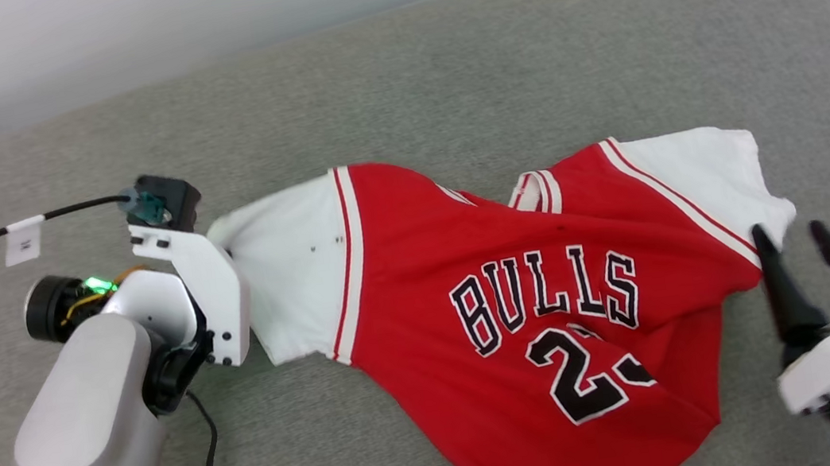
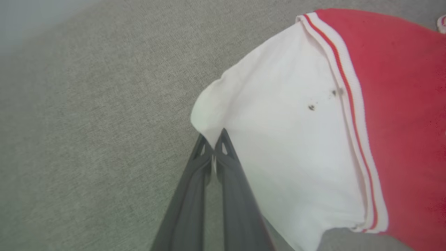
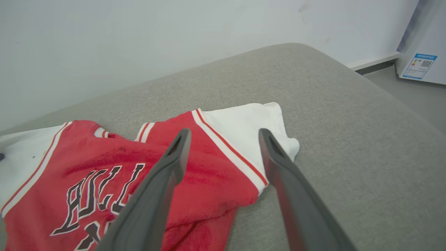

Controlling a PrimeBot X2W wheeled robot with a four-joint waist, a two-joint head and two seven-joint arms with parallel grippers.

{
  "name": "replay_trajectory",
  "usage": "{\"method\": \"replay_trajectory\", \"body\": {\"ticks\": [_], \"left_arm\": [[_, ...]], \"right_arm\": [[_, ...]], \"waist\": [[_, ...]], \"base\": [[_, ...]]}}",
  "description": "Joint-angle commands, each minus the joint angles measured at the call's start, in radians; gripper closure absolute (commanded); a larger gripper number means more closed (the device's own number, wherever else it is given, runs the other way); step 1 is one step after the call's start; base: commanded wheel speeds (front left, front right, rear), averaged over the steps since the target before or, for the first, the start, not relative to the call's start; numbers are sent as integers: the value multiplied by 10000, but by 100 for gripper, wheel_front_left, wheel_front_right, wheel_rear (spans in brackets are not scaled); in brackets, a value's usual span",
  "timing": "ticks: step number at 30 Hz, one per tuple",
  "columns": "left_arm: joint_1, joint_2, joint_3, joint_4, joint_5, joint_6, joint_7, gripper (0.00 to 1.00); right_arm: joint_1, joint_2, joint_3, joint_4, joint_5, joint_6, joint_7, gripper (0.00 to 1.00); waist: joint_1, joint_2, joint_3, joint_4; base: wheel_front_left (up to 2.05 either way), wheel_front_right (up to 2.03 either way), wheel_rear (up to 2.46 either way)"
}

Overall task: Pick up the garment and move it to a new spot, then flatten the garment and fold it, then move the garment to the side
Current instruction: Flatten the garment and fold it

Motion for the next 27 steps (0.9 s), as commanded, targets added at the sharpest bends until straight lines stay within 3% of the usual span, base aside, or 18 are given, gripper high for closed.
{"method": "replay_trajectory", "body": {"ticks": [1, 5, 10, 18, 27], "left_arm": [[180, -57, 69, -185, 105, 132, -352, 100], [189, -49, 220, -850, 331, 460, -1228, 100], [121, -24, 236, -1663, 521, 711, -1598, 100], [-268, 11, 206, -2828, 755, 944, -1637, 100], [-534, -56, 125, -3679, 919, 1177, -1644, 100]], "right_arm": [[-278, -183, -315, 154, 181, -3, 311, 0], [-922, -764, -1321, 1022, 773, -3, 1362, 0], [-2176, -1666, -2107, 2644, 1477, -3, 2921, 0], [-4377, -3012, -1627, 4641, 1968, -3, 5682, 0], [-5916, -3323, -1239, 5909, 1804, -3, 7144, 0]], "waist": [[-1, -1, -181, 290], [-1, -1, -183, 622], [-1, -1, 174, 991], [-1, -1, 1273, 1468], [-1, -1, 2210, 1845]], "base": [[0, 0, 0], [0, 0, 0], [0, 0, 0], [0, 0, 0], [0, 0, 0]]}}
